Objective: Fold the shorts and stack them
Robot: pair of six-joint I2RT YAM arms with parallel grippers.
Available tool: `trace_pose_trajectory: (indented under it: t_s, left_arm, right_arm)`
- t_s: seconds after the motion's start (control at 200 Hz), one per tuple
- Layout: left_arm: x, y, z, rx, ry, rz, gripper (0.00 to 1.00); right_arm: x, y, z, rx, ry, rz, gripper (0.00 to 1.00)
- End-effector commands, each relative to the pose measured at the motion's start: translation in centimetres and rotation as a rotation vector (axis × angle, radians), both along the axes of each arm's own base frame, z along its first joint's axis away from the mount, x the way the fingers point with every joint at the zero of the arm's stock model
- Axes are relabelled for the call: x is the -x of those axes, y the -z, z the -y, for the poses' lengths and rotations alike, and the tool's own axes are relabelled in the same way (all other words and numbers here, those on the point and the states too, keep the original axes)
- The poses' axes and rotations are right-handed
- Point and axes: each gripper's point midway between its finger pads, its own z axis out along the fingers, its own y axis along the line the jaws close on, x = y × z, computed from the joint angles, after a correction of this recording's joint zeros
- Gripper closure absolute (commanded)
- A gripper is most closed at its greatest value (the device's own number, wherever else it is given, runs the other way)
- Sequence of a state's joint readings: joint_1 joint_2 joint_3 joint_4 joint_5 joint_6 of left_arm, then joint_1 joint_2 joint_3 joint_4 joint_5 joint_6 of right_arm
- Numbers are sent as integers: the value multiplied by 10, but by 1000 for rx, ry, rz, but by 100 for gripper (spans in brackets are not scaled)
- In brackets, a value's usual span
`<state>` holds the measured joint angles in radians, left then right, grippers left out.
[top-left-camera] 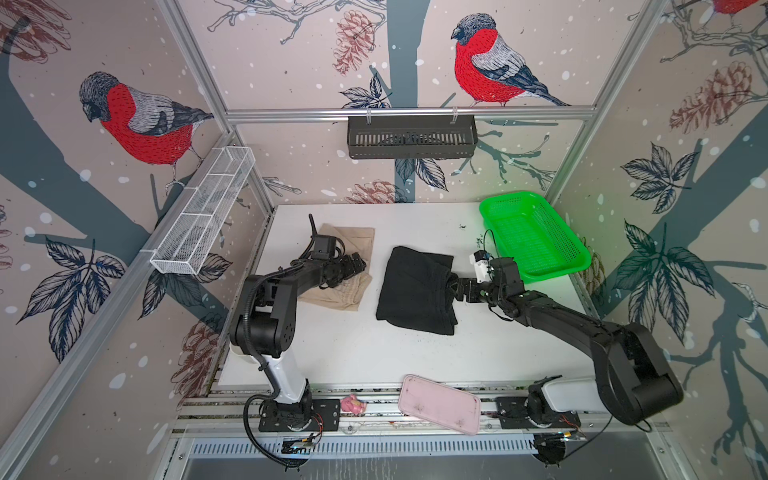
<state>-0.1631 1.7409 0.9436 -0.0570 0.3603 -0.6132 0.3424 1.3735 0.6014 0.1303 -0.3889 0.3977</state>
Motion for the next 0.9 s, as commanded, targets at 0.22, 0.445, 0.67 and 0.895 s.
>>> trace_pose_trajectory:
  t_s: [0.22,0.445,0.67,0.895]
  left_arm:
    - [7,-45,42,69,30,70,2]
    - [-14,-98,41,-79,147,209,2]
    - [-9,-95,59,-59,256,225,2]
    - [5,-82,81,-52,387,237,3]
  right_arm:
    - [7,10,-13,-126,-46,-39,0]
    - [9,20,-25,-128,-75,-46,0]
    - [5,36,-38,-131,-90,-77,0]
    - [0,45,-45,-161,-90,-92,5]
